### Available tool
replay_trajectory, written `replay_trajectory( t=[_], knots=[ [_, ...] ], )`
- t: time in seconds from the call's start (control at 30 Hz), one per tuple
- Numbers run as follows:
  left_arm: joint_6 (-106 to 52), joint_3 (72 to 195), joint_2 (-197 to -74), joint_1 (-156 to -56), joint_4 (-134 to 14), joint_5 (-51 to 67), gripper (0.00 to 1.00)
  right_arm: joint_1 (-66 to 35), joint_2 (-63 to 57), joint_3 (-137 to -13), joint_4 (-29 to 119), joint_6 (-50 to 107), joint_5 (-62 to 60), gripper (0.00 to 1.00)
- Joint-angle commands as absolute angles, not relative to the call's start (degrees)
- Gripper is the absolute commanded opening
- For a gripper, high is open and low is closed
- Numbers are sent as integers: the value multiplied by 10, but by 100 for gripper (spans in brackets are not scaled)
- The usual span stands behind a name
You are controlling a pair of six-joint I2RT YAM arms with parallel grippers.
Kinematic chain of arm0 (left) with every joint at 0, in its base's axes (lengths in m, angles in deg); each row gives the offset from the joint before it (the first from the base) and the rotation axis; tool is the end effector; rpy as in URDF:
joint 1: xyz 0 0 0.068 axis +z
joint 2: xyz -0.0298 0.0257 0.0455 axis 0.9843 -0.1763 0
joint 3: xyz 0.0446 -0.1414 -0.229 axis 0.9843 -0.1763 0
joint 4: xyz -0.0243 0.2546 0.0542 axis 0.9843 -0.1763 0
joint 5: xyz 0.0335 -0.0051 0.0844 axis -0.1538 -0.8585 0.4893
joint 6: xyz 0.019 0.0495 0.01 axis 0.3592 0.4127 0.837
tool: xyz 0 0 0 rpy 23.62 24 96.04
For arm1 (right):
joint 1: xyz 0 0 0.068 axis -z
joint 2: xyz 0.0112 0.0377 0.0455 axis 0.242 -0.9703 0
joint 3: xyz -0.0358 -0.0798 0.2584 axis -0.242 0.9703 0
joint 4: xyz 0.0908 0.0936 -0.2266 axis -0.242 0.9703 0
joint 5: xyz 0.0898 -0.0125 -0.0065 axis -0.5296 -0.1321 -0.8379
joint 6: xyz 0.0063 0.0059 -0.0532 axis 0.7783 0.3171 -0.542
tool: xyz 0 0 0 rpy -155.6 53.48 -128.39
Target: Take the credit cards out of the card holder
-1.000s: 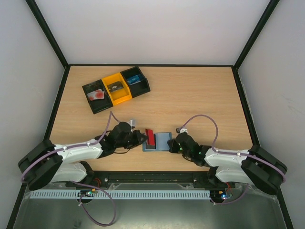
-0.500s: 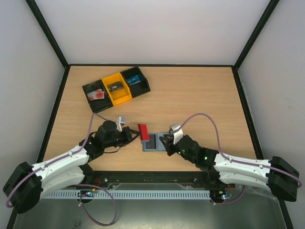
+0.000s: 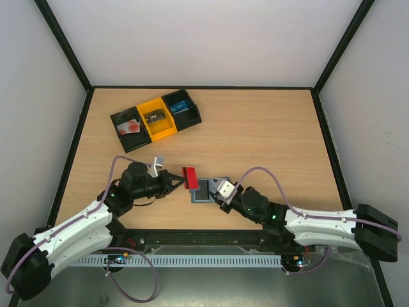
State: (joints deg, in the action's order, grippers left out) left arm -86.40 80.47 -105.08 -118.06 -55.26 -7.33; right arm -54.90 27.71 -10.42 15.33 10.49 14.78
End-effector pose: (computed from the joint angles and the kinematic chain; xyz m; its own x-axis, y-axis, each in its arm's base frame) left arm 0.1329 -0.1228 0.2116 -0.9012 -0.3929 -0.1830 0.0375 0.3500 -0.9360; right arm 0.0717 0.1723 0.1878 0.1034 -0.2554 -0.9613 -0.8715 0.4426 -0.2113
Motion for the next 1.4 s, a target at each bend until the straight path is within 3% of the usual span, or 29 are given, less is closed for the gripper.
replay_trajectory(
  t=[0.0, 0.13, 0.47, 0.83, 0.97, 1.13, 1.2, 1.33, 1.37],
  knots=[
    [-879, 806, -1045, -1178, -553, -106, 3, -567, 226, -118, 89, -11, 154, 43],
    [-880, 806, -1048, -1179, -553, -113, 3, -586, 175, -134, 70, -86, 163, 48],
    [-882, 816, -1047, -1179, -564, -128, 3, -608, 104, -154, 21, -150, 205, 50],
    [-899, 811, -1050, -1182, -555, -137, 3, -622, 70, -167, 1, -203, 210, 44],
    [-901, 810, -1054, -1187, -554, -139, 3, -626, 60, -169, -20, -211, 217, 34],
    [-902, 808, -1055, -1189, -546, -146, 3, -630, 58, -159, -43, -211, 227, 3],
    [-904, 808, -1050, -1189, -546, -146, 3, -633, 61, -152, -46, -200, 233, 2],
    [-907, 812, -1024, -1189, -552, -133, 22, -647, 86, -133, -42, -153, 237, 2],
    [-908, 813, -1017, -1189, -556, -127, 32, -649, 94, -128, -41, -134, 233, 2]
  ],
)
